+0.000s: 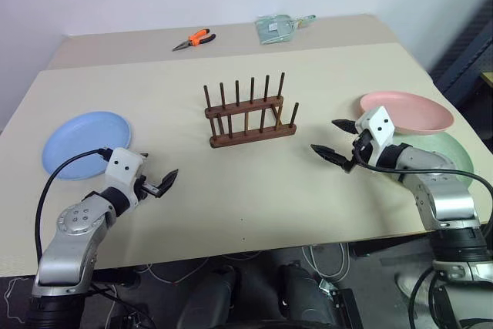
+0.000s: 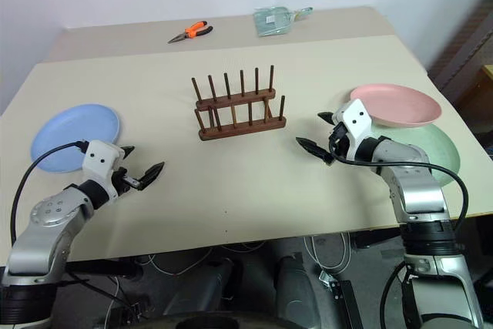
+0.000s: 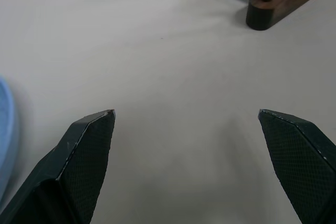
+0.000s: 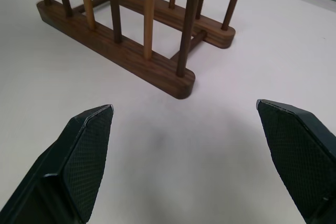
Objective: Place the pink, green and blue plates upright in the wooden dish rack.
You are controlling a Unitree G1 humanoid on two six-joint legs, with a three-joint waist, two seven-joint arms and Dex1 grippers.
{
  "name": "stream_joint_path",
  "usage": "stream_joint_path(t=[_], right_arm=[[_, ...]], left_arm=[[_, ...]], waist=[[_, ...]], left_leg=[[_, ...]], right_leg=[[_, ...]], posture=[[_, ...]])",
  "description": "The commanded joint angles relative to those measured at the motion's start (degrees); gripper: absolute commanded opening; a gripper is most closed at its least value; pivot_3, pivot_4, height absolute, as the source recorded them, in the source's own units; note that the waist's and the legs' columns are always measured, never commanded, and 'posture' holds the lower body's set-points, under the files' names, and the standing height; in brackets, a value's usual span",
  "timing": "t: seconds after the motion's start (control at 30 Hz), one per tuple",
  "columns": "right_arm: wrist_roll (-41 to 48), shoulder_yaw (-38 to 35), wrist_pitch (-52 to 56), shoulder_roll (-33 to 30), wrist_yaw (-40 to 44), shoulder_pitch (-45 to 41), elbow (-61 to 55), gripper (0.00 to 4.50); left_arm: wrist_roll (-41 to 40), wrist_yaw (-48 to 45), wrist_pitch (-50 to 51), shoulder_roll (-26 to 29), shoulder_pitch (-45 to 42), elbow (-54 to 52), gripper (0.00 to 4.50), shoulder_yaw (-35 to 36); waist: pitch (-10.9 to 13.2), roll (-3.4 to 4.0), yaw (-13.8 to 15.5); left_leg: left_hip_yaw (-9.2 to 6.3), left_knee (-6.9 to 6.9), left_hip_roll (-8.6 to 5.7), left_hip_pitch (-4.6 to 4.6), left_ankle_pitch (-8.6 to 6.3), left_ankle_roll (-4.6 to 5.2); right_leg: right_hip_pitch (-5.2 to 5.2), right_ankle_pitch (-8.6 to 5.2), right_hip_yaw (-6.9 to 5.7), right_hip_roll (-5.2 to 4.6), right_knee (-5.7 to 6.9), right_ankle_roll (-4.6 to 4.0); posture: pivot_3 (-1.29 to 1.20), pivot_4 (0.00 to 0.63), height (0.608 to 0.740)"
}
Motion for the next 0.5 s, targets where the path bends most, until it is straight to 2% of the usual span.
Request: stream_joint_path(t=[0.03, 0.3, 0.4, 0.5], right_arm=[[-0.93, 0.40, -1.51, 0.68, -1.10, -0.85, -1.65, 4.50], [-1.37, 1.37, -0.11, 1.73, -1.92, -1.66, -1.48, 4.50], [-1.05, 1.97, 1.37, 2.60, -2.60, -0.59, -4.16, 4.50], [-1.99, 2.70, 2.70, 4.02, -5.46, 1.06, -7.79, 4.50]], left_arm=[[-0.61, -0.46, -0.53, 0.07, -0.04, -1.22, 4.48, 0.33], [-0.59, -3.88, -0.67, 0.40, -3.16, 1.80, 4.48, -3.16], [0.47, -6.72, -1.00, 0.59, -8.06, 6.21, 4.48, -6.81], [2.92, -10.20, -4.00, 0.17, -15.37, 15.19, 4.48, -11.53]], waist=[[0.00, 0.00, -0.09], [0.00, 0.00, 0.08], [0.00, 0.00, 0.14], [0.00, -0.01, 0.08]], left_leg=[[0.00, -0.01, 0.00, 0.00, 0.00, 0.00], [0.00, 0.00, 0.00, 0.00, 0.01, 0.01], [0.00, 0.02, 0.00, 0.00, 0.01, 0.01], [-0.02, 0.01, 0.00, 0.01, 0.01, 0.01]], right_leg=[[0.00, 0.00, 0.00, 0.01, 0.00, 0.00], [0.00, 0.00, -0.01, 0.01, 0.00, 0.00], [0.02, 0.00, -0.02, 0.00, -0.01, 0.00], [0.00, 0.00, -0.03, 0.01, 0.02, 0.00]], posture=[[0.00, 0.150, 0.740], [0.00, 0.150, 0.740], [0.00, 0.150, 0.740], [0.00, 0.150, 0.740]])
